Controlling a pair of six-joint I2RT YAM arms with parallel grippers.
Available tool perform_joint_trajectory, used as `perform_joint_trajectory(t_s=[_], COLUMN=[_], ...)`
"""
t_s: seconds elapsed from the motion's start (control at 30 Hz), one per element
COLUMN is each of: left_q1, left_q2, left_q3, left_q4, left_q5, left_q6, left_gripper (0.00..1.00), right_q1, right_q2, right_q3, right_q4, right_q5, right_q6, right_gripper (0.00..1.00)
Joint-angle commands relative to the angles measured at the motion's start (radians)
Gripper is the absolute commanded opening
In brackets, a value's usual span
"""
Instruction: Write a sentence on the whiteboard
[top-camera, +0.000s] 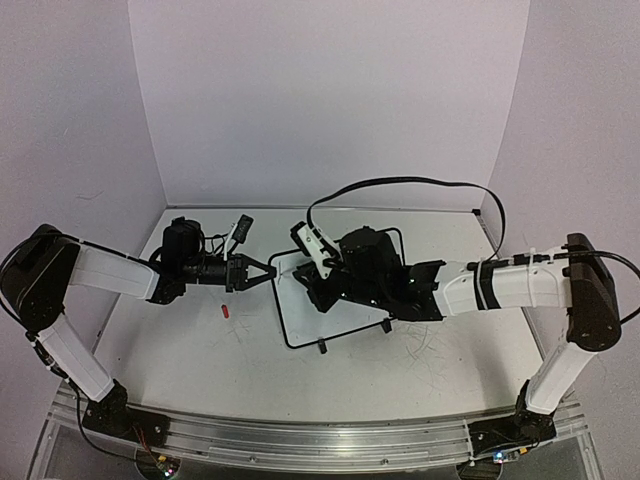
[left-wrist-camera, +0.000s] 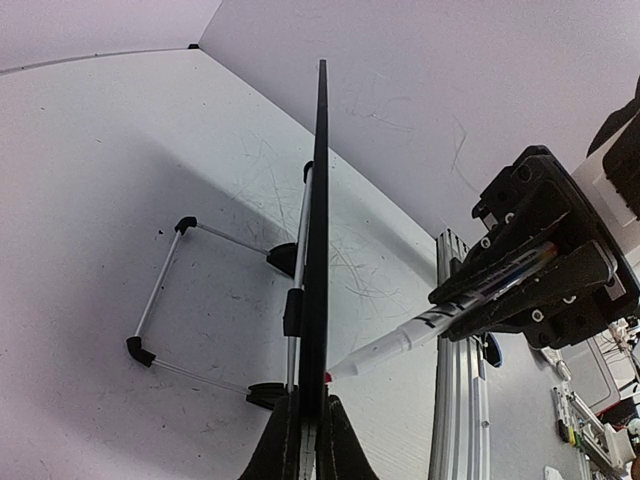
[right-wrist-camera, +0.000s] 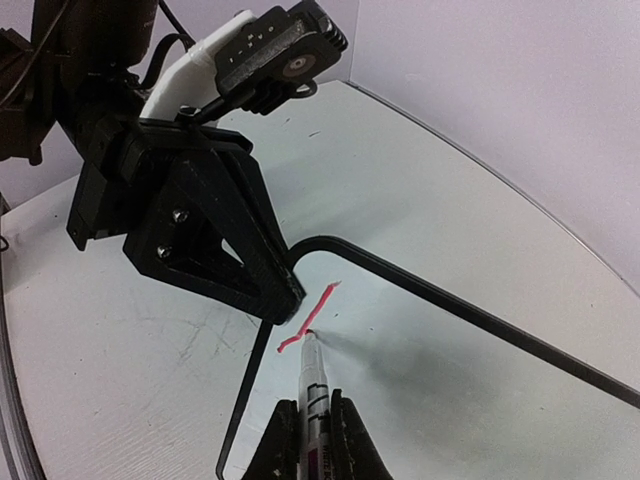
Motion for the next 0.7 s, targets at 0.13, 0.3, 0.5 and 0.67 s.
perform_joint_trajectory(t_s=[0.13, 0.3, 0.5, 0.67], left_q1=[-0.001, -0.001, -0.001, -0.001], left_q2=[-0.044, -0.043, -0.043, -0.043], left_q3=[-0.008, -0.008, -0.008, -0.009], left_q4=[0.025, 0.025, 0.025, 0.025], left_q5=[0.022, 0.022, 0.022, 0.022], left_q6=[0.014, 0.012, 0.011, 0.011], left_gripper=[0.0, 0.0, 0.0, 0.0], right_q1=[-0.005, -0.005, -0.009, -0.008], right_q2=[-0.01, -0.028, -0.044, -0.072], right_q3=[0.004, -0.015, -0.026, -0.037], right_q4=[0.031, 0.03, 0.03, 0.046], right_q5=[0.085, 0.106, 0.114, 0.084], right_q6=[0.018, 0.021, 0.025, 0.025], right_gripper=[0.0, 0.0, 0.0, 0.0])
